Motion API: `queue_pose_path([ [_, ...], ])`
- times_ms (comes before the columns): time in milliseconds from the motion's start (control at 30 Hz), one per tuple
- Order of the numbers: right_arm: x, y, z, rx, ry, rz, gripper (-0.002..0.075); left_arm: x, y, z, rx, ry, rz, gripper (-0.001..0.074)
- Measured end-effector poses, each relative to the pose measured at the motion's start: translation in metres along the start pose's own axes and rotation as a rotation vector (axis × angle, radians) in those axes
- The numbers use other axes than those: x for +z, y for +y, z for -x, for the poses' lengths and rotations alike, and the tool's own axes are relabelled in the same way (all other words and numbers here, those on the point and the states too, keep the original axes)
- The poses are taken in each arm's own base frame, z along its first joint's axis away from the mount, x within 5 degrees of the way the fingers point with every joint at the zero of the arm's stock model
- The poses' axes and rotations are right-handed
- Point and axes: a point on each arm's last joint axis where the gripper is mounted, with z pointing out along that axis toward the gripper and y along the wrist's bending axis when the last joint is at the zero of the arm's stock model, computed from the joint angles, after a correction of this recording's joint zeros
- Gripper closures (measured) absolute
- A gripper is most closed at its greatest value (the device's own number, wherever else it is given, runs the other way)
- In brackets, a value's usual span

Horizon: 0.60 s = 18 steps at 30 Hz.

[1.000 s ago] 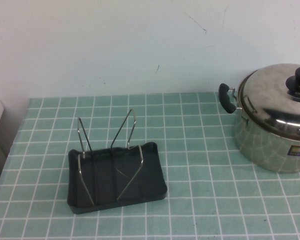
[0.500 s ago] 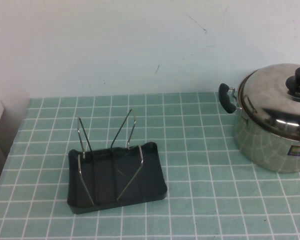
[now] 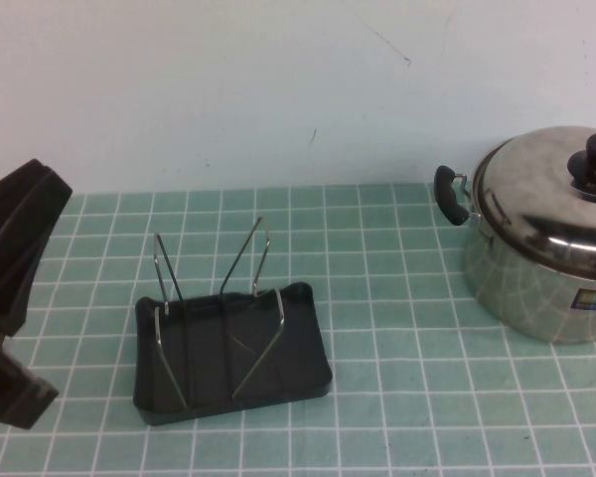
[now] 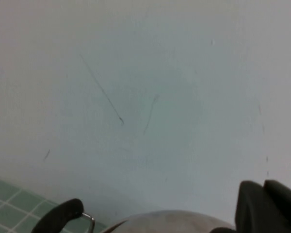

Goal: Put pot lid on rack

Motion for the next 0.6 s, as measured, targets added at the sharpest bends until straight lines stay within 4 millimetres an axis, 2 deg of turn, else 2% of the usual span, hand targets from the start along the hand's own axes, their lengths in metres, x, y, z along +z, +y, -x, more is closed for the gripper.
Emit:
queue_pose_path([
  [67,0.014,-0.004,-0.009,0.011,0.034,0.010,0.0633,0.002,0.002,-0.002,-0.011,0.008,0.001,0.0738],
  [267,0.048,-0.013,-0.026,0.104,0.085,0.027,0.0166,0.003,0.009,-0.008,-0.062,0.063,0.071,0.0738],
  [300,0.052,-0.014,-0.028,0.119,0.100,0.022,0.0127,0.003,0.011,-0.009,-0.081,0.077,0.091,0.0738],
  [400,0.063,-0.018,-0.039,0.154,0.148,0.014,0.0060,0.002,0.013,-0.011,-0.120,0.100,0.122,0.0738],
  [600,0.076,-0.020,-0.063,0.205,0.213,0.000,0.0044,0.002,0.013,-0.013,-0.134,0.119,0.119,0.0738],
])
